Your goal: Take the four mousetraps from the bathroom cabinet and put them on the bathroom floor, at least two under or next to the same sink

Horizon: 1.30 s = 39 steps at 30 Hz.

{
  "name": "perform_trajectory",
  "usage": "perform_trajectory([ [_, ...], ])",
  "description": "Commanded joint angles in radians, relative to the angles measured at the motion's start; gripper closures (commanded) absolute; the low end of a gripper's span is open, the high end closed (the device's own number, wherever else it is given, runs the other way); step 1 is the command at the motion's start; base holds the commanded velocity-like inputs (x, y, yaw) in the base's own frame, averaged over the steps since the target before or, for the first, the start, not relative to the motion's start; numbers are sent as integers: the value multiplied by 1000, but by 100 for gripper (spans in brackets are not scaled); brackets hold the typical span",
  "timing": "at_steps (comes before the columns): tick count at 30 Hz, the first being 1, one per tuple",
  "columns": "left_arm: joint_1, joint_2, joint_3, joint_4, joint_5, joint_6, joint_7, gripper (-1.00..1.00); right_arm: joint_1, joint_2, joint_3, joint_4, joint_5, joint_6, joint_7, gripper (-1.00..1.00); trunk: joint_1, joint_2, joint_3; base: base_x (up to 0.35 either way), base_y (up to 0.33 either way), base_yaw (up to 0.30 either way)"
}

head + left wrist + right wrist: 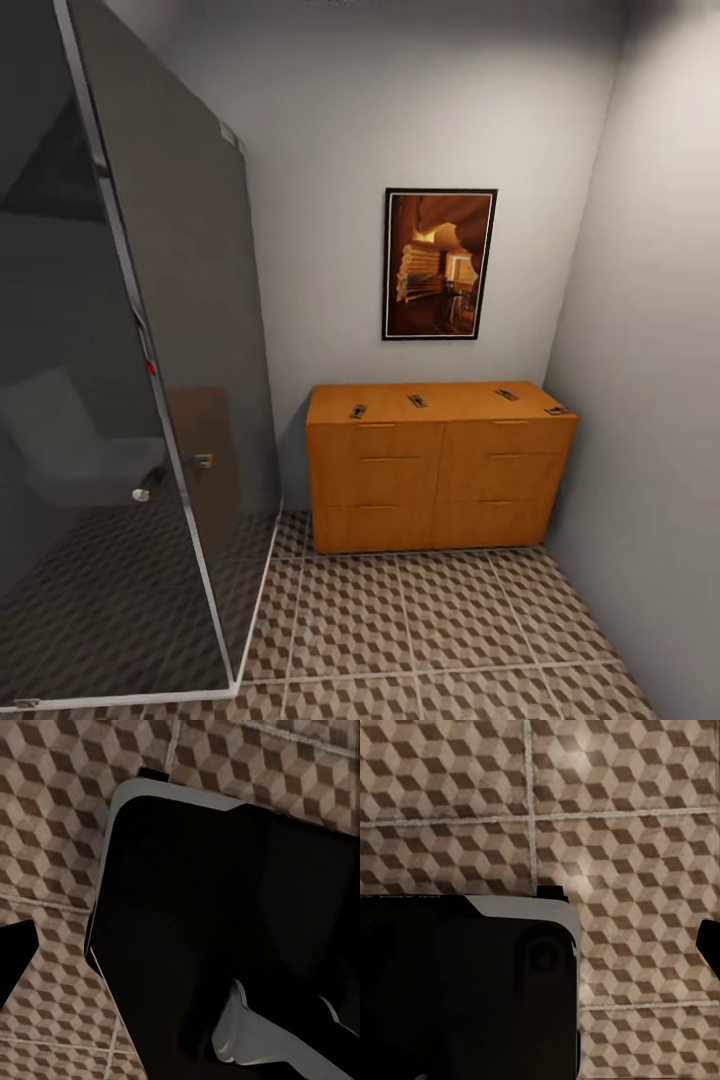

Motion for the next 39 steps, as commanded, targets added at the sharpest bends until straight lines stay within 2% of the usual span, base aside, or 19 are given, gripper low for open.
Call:
perform_trajectory([
  [1,0,0,1,-1,7,6,-1,-100,-1,0,0,-1,0,2,1,-100,-4,7,4,0,0,-296],
  [3,0,-1,1,1,8,5,-3,-100,-3,0,0,0,0,2,2,-100,-11,21,11,0,0,-296],
  [39,-1,-5,2,8,9,-5,-6,-100,-6,-1,3,8,1,1,4,-100,-11,21,36,0,0,-296],
])
